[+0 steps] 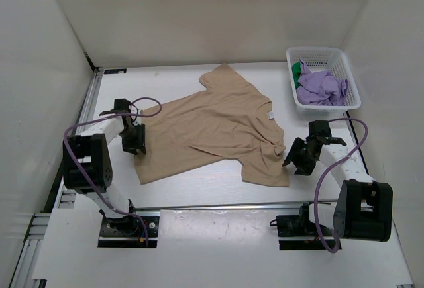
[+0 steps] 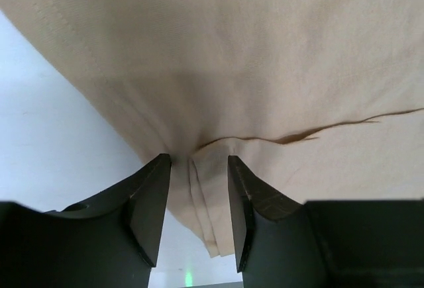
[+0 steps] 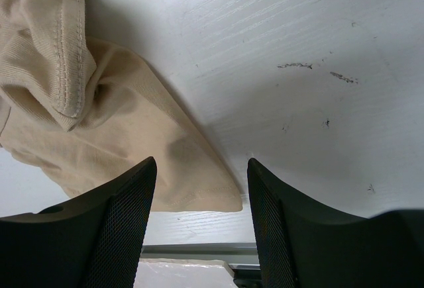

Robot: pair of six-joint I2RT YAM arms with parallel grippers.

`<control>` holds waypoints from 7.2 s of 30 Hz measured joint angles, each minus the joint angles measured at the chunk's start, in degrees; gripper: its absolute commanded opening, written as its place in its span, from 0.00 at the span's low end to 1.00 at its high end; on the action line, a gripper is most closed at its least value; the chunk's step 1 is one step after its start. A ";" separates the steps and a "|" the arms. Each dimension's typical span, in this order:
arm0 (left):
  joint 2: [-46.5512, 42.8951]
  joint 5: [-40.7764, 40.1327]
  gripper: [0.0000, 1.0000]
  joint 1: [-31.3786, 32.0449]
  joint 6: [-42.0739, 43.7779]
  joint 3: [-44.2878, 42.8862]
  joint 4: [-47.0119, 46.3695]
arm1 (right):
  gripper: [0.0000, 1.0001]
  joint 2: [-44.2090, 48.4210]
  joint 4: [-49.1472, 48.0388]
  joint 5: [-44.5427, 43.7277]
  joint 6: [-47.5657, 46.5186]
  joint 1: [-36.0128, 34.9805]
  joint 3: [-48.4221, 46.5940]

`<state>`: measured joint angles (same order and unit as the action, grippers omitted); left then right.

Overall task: Fold and stack the t-shirts
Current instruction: Flatten out the tshirt

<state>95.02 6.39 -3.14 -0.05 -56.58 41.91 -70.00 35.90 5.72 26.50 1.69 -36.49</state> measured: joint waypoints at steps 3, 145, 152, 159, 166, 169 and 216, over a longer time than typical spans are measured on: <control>-2.16 -1.44 0.52 0.57 0.02 0.07 -0.15 | 0.62 0.00 -0.02 0.00 0.00 0.00 0.00; -13.62 -11.02 0.10 -2.03 0.07 -24.87 3.23 | 0.00 -29.73 7.08 0.02 7.06 -17.46 -71.47; 11.04 -16.76 0.10 -2.36 0.02 -82.90 -0.92 | 0.00 -34.49 -3.91 -0.33 11.19 -8.83 -98.14; -2.75 -14.03 0.10 -1.84 0.04 -67.63 -3.80 | 0.00 -19.54 -10.49 0.52 8.79 -10.97 -89.39; -12.39 -10.08 0.10 -2.43 0.07 -37.40 -4.13 | 0.00 -3.65 -10.25 -0.52 4.17 -15.19 -54.45; -18.58 -9.16 0.10 -2.78 0.07 -21.66 -3.52 | 0.00 8.46 -8.66 -1.51 5.05 -17.29 -32.48; -21.24 -3.65 0.10 -13.68 0.07 10.84 -8.39 | 0.00 -33.20 -8.94 -2.56 0.96 -17.75 -40.85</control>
<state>73.78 2.74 -16.82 0.01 -45.74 33.52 -103.20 26.96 3.16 27.46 -16.05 -77.34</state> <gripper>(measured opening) 0.109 0.003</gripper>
